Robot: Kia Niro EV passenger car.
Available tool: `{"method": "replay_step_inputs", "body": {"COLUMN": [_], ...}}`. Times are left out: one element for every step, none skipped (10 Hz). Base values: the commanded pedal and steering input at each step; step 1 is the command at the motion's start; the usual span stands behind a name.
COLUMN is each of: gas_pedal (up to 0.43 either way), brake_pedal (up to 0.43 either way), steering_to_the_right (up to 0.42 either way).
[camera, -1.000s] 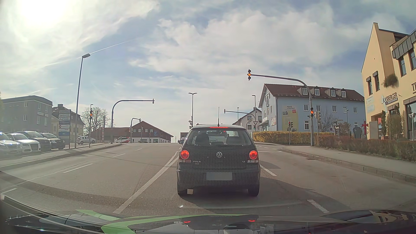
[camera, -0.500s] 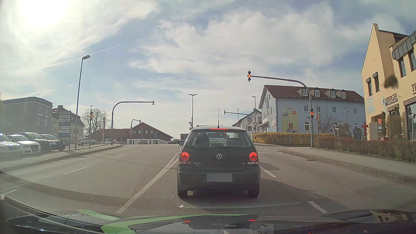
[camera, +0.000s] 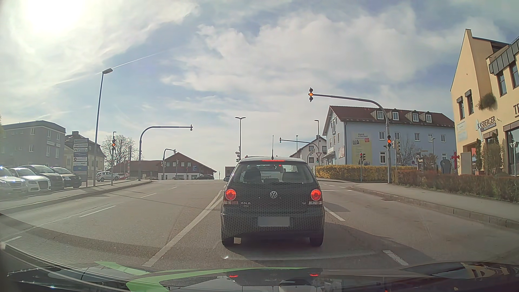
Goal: Follow the waypoints while adhering to traffic rules and regulations
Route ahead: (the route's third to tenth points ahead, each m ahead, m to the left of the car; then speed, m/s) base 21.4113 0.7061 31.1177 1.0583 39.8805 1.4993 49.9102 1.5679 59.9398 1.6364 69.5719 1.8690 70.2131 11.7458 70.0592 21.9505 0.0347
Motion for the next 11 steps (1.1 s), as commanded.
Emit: {"method": "replay_step_inputs", "body": {"gas_pedal": [0.000, 0.000, 0.000, 0.000, 0.000, 0.000, 0.000, 0.000, 0.000, 0.000, 0.000], "brake_pedal": [0.305, 0.305, 0.305, 0.323, 0.341, 0.348, 0.348, 0.348, 0.341, 0.341, 0.341], "steering_to_the_right": [-0.032, -0.032, -0.032, -0.032, -0.032, -0.032, -0.032, -0.032, -0.032, -0.032, -0.032]}}
